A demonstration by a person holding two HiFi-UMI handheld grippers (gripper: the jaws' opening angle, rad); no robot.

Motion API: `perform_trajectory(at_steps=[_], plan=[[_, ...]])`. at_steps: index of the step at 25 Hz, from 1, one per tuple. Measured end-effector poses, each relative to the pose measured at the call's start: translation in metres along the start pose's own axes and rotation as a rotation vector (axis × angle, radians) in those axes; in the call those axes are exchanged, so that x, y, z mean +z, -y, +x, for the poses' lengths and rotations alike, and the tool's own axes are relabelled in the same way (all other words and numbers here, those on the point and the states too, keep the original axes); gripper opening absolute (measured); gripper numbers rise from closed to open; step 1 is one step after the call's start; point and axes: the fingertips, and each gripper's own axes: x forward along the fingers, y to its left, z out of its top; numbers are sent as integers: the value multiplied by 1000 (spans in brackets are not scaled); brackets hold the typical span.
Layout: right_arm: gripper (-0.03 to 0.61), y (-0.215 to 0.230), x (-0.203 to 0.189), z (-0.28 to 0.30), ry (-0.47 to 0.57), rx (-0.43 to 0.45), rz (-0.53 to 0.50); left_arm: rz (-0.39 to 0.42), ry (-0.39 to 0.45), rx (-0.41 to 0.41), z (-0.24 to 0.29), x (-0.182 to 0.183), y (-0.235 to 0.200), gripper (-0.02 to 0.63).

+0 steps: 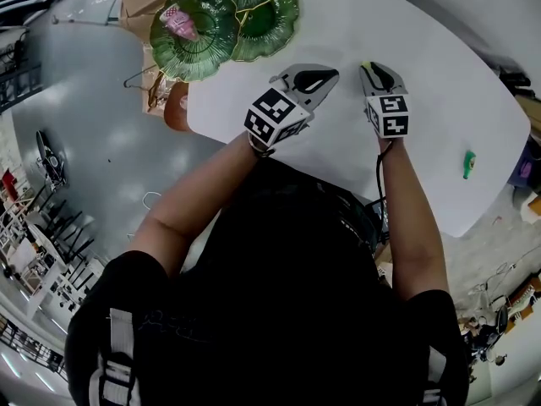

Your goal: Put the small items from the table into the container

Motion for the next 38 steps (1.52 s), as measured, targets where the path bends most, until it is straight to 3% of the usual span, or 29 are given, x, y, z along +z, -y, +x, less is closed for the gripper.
perform_trajectory(at_steps=[14, 22, 38], plan=[[98, -22, 24, -78, 112, 21, 6, 34, 70, 15, -23, 19, 45, 5], [98, -50, 55, -178, 275, 55, -22, 57, 154, 32, -49, 43, 104, 5], [98, -102, 94, -345, 515, 92, -108, 199, 314, -27, -98, 108, 235, 5]])
